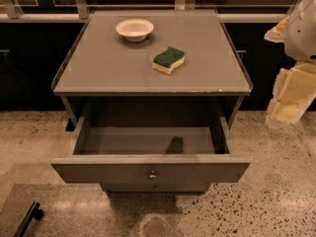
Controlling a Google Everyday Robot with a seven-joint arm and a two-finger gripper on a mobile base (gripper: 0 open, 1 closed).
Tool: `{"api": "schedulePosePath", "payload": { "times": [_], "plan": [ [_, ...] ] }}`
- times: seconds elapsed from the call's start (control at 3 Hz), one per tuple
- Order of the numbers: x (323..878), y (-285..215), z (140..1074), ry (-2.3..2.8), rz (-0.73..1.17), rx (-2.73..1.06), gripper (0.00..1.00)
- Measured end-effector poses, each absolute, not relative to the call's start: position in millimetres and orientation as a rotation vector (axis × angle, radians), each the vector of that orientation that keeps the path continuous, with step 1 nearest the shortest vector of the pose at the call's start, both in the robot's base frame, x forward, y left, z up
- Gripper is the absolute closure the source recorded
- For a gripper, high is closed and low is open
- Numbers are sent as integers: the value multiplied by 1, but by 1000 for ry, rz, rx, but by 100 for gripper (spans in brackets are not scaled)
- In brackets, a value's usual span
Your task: Place sponge into top drawer
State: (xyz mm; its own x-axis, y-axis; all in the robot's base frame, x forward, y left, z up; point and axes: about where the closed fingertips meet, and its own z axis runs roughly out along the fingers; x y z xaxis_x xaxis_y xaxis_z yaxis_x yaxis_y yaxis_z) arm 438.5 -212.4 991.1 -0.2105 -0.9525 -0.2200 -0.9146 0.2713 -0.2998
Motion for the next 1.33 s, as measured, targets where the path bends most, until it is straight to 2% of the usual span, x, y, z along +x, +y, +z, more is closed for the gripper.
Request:
{"api": "schedulePosePath", "payload": {
  "times": [0.67,1.33],
  "plan": [
    [451,-211,992,2166,-128,-1690,0],
    [531,-188,994,2096,-25,-1652,0]
  ]
}}
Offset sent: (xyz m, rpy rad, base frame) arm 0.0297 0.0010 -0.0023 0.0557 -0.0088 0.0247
